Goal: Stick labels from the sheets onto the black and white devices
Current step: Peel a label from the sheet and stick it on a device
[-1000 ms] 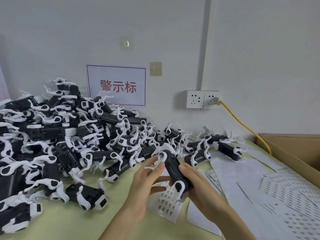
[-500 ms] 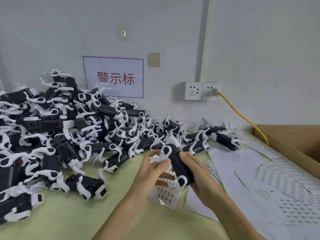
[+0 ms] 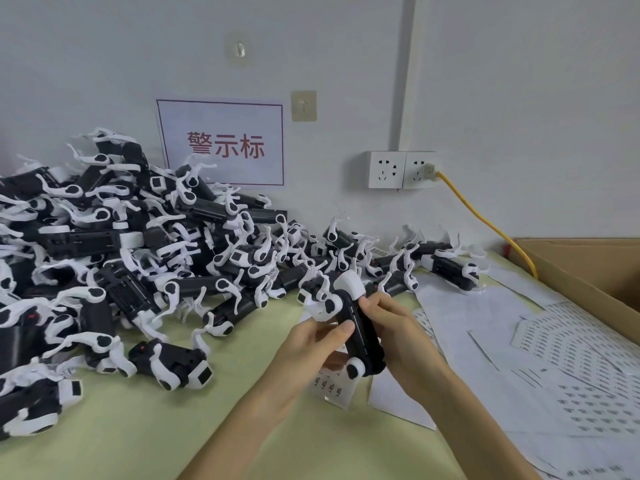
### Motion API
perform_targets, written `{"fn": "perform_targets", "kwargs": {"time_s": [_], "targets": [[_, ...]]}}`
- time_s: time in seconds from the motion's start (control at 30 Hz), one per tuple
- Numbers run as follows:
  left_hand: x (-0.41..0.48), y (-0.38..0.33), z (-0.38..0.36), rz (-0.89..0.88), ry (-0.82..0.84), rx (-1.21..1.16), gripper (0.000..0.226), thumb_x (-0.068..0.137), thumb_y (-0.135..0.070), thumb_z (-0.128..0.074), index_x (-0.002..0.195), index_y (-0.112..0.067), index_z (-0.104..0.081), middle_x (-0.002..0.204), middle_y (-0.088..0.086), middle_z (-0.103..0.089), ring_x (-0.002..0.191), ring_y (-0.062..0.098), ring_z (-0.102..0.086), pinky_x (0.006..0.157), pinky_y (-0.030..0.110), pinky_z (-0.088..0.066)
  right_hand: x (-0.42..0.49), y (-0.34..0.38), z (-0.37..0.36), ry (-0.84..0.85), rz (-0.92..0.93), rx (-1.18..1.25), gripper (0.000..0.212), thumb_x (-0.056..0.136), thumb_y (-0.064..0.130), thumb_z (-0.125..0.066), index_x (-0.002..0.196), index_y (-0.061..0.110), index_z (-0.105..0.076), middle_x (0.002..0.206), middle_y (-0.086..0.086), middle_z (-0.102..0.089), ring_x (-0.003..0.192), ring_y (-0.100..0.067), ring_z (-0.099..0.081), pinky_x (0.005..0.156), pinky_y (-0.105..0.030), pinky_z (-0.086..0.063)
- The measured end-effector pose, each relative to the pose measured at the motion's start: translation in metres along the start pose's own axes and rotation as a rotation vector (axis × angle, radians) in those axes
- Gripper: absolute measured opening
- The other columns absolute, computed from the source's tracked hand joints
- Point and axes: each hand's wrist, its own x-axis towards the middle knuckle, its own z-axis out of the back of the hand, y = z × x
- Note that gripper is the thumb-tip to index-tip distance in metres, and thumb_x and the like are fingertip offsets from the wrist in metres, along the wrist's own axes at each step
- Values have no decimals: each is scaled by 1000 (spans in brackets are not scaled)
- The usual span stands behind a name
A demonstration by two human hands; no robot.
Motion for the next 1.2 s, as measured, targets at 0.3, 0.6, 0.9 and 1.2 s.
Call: {"fn": "perform_targets", "kwargs": {"time_s": [0.3, 0.6, 0.9, 1.2], "targets": [[0, -7, 9, 14, 2, -221, 53, 98, -59, -45, 124, -22, -73, 117, 18, -74, 109, 36, -71, 93, 46, -56, 2, -5, -1, 63, 113, -35, 27, 97, 27, -60, 120, 15, -69, 119, -11, -70, 109, -30, -67, 89, -44, -56], [1, -9, 10, 9, 0, -193, 52, 108, -50, -34, 117, -22, -77, 110, 9, -78, 75, 20, -71, 51, 32, -53, -3, -6, -10, 111, 81, -281, 54, 81, 37, -70, 134, 29, -60, 122, -5, -66, 110, -27, -63, 96, -48, -52], [6, 2, 2, -40, -90, -43, 43, 109, -43, -39, 118, -17, -72, 96, 5, -79, 75, 15, -75, 62, 24, -57, 1, -10, -9, -11, 143, -342, 25, 98, 23, -66, 123, 23, -68, 110, -4, -70, 89, -16, -64, 81, -31, -54], [4, -1, 11, 1, -285, -311, 73, 108, -52, -35, 103, 13, -67, 99, 31, -56, 58, 31, -63, 102, 51, -51, 6, -14, -7, -212, 146, -249, 30, 100, 11, -57, 91, 30, -79, 92, 2, -75, 78, -9, -66, 70, -22, -52]]}}
